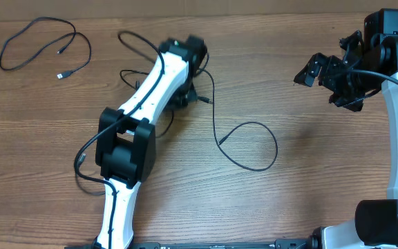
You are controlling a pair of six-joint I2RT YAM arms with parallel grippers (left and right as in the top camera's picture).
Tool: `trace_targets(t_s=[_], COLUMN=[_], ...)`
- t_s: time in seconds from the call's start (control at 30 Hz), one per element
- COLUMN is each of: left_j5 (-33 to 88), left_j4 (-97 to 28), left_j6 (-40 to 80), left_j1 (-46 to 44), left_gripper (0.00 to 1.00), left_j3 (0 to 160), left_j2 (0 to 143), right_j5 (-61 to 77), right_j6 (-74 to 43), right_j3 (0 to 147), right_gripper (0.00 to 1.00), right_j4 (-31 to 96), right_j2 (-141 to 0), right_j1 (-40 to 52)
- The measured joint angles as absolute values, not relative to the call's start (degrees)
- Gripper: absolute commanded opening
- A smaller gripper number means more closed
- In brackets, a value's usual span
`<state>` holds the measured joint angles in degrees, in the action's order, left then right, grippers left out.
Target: Untangle cables
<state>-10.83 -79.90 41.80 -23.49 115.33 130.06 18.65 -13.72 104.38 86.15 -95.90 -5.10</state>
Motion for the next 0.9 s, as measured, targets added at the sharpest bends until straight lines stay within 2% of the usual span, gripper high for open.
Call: trace_targets(t_s=[0.43,0.47,0.63,0.73,0.77,0.8,0.83,0.87,0.9], left_j5=[-2.0,-1.87,-1.96,-2.7,-3.29,-3.9,-4.49,-5.15,-5.78], left_j4=[-93.97,-94.63,-96.51,-96.49,-96.57,-96.49,-96.44,-96.4,-96.12], left_j6=[33.43,32.67,29.47,28.91,28.88,28.88,29.15,29.41,29.82], left_j1=[-23.49,-23.49,-23.49,-23.49,-23.49,-23.46,-23.35,-23.18,-23.05], left_gripper=[0.04,0.08,0.42,0.48,0.55,0.65,0.82,0.95,1.0], left_j3=[151.7,153.84,156.44,154.01,152.62,151.09,149.56,147.92,146.39], left_j2=[130.04,129.97,129.43,129.43,129.43,129.43,129.43,129.43,129.43], right_j5=[18.65,18.65,18.68,18.68,18.68,18.68,18.65,18.65,18.68], right_j6=[-13.72,-13.72,-13.72,-13.72,-13.69,-13.72,-13.74,-13.69,-13.72], right_j3=[104.38,104.38,104.38,104.38,104.38,104.38,104.38,104.38,104.38], right_gripper=[1.0,1.0,1.0,1.0,1.0,1.0,1.0,1.0,1.0], right_j4=[86.15,86.17,86.15,86.17,86.15,86.15,86.15,86.13,86.15], right_j2=[-95.9,-95.9,-95.9,-95.9,-95.9,-95.9,-95.9,-95.9,-95.9], right_j1=[-5.1,-5.1,-5.1,-5.1,-5.1,-5.1,-5.1,-5.1,-5.1])
